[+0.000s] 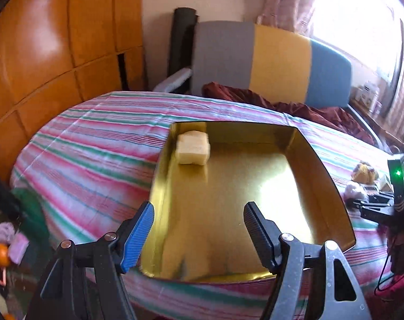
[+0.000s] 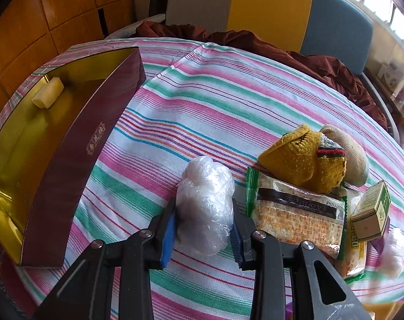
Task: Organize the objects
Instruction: 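Carry the white wrapped ball into the gold tin and release it with the right gripper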
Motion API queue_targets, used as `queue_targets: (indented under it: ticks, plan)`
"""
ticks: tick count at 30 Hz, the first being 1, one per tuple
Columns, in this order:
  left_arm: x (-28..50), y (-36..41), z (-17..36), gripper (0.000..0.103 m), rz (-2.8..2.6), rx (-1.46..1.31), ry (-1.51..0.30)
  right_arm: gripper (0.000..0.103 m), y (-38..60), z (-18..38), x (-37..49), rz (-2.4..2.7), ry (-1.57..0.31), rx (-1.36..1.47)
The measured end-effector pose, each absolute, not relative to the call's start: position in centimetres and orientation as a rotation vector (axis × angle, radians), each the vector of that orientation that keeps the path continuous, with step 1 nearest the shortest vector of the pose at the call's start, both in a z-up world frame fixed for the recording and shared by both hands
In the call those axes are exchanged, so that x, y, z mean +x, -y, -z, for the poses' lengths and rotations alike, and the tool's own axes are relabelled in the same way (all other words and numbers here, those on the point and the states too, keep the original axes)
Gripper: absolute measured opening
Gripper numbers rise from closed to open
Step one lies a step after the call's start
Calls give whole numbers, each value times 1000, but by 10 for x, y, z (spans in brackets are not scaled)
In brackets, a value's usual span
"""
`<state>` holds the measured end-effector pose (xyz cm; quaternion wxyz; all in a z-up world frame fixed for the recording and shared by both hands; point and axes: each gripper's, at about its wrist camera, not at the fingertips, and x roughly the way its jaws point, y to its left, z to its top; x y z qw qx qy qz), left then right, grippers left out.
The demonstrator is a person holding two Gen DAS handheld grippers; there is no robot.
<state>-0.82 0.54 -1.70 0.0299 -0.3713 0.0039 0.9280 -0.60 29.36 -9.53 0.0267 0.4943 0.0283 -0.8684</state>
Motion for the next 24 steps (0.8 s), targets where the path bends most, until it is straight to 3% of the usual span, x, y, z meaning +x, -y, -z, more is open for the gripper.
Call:
queue_targets:
  ticks: [15, 19, 24]
  plan:
    - [2, 11, 13, 69, -2921, -1112, -15, 36, -291, 95, -2, 2706, -101, 1513]
    - [5, 13, 16, 61, -2900, -1131, -9, 36, -291, 95, -5, 2707, -103, 1542]
    - [10, 15, 17, 61, -2936, -1135, -41, 36, -288, 95, -2, 2729, -118, 1542]
